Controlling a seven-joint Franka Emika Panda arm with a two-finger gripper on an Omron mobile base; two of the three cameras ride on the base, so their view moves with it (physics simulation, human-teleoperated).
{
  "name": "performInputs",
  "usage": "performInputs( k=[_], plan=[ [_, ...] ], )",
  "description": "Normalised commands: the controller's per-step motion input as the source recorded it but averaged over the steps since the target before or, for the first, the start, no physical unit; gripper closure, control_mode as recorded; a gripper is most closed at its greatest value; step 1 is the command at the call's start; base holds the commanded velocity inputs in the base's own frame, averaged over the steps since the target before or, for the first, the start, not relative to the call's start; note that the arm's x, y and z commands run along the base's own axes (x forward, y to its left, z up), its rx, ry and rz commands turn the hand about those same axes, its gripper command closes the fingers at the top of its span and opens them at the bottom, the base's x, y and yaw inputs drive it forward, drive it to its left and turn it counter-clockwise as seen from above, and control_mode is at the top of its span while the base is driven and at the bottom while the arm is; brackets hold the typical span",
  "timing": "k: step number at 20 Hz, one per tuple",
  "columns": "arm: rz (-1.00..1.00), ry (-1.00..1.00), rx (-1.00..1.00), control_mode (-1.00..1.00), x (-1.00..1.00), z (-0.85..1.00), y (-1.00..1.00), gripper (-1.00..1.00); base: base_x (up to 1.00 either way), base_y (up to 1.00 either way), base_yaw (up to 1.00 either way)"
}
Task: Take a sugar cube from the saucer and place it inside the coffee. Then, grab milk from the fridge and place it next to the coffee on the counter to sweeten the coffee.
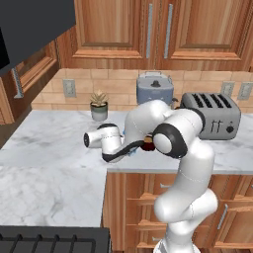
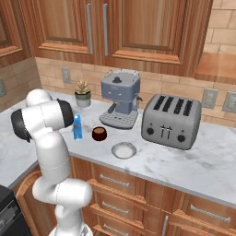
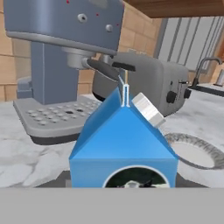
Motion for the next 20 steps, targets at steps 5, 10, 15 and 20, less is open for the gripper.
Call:
performInputs(
  k=[5,10,15,20],
  plan=[
    [0.00,-0.17,0.02,-1.00,0.00,-0.25,0.06,-1.00,0.00,0.00,0.00],
    [0.00,-0.22,0.05,-1.00,0.00,-0.12,0.00,-1.00,0.00,0.00,0.00],
    [0.00,-0.20,0.03,-1.00,-0.05,-0.05,0.00,-1.00,0.00,0.00,0.00],
    [0.00,-0.17,0.01,-1.00,-0.34,0.12,0.00,-1.00,0.00,0.00,0.00]
  ],
)
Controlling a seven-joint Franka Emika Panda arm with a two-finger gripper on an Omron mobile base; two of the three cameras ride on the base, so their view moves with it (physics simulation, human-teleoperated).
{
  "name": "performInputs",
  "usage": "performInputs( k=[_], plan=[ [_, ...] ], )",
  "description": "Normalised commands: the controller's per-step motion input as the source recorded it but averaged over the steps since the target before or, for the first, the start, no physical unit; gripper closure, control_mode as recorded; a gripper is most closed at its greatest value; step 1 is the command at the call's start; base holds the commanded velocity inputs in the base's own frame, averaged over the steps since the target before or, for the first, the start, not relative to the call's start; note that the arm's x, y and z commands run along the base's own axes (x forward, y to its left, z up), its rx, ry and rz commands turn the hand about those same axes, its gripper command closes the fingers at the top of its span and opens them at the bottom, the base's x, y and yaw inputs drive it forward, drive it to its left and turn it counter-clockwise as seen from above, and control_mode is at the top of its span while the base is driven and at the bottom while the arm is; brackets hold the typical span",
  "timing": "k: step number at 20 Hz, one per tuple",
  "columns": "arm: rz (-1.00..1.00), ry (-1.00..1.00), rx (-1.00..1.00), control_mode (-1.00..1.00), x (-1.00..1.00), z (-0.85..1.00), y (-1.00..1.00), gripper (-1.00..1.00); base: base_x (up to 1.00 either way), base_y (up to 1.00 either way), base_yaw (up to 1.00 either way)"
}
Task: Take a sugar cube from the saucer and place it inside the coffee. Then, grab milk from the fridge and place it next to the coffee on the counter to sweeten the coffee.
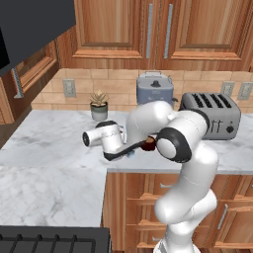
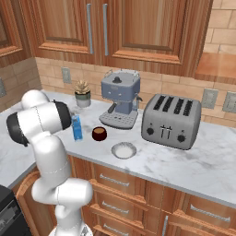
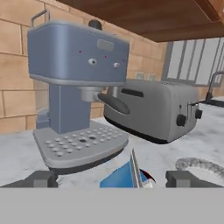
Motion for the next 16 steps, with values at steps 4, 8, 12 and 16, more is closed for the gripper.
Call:
performInputs(
  k=[4,8,12,16],
  plan=[
    [0.00,-0.15,0.00,-1.00,-0.46,0.44,0.02,-1.00,0.00,0.00,0.00],
    [0.00,-0.17,0.00,-1.00,-0.39,0.55,0.00,-1.00,0.00,0.00,0.00],
    [-0.04,-0.18,0.00,-1.00,-0.43,0.66,0.00,-1.00,0.00,0.00,0.00],
    [-0.09,-0.15,0.00,-1.00,-0.50,0.76,-0.02,-1.00,0.00,0.00,0.00]
  ],
)
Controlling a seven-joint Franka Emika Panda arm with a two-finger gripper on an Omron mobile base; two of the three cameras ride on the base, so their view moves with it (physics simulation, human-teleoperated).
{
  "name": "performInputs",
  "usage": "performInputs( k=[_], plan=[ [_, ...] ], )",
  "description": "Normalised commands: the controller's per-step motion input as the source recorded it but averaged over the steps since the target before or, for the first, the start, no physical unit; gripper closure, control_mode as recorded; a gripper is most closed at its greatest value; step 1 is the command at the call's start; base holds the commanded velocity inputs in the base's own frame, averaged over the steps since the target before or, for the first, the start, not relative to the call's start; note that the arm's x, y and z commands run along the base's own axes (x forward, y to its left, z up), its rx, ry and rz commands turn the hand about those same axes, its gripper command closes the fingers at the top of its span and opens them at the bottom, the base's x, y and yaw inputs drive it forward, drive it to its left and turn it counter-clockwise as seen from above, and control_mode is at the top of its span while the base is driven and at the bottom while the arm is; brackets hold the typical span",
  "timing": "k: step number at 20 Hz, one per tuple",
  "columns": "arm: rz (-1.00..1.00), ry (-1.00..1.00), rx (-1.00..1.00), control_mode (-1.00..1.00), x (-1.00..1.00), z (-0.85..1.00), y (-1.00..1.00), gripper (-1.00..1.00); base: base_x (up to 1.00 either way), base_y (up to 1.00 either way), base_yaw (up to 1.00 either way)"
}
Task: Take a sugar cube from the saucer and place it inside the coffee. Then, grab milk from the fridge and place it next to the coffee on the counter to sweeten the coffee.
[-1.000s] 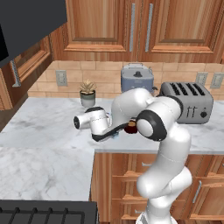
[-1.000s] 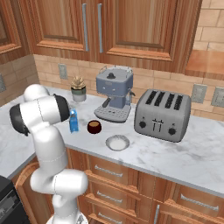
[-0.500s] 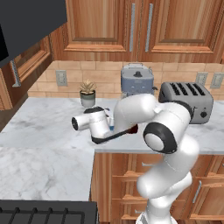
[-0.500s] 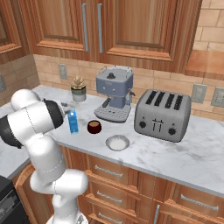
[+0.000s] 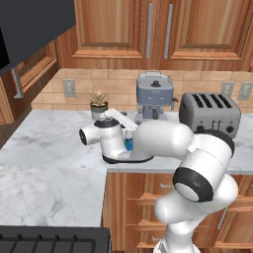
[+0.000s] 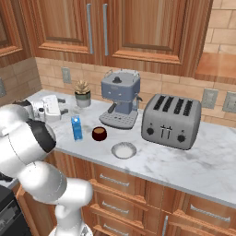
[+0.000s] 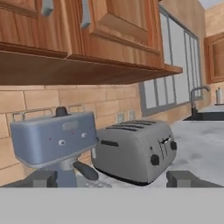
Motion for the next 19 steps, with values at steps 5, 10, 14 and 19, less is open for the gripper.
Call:
performInputs(
  k=[5,10,14,19],
  plan=[
    [-0.13,-0.13,0.00,-1.00,-0.36,0.83,-0.18,-1.00,0.00,0.00,0.00],
    [-0.15,-0.17,0.00,-1.00,-0.45,0.78,-0.29,-1.00,0.00,0.00,0.00],
    [-0.16,-0.18,0.00,-1.00,-0.56,0.63,-0.27,-1.00,0.00,0.00,0.00],
    [-0.15,-0.20,0.00,-1.00,-0.63,0.09,-0.27,-1.00,0.00,0.00,0.00]
  ],
)
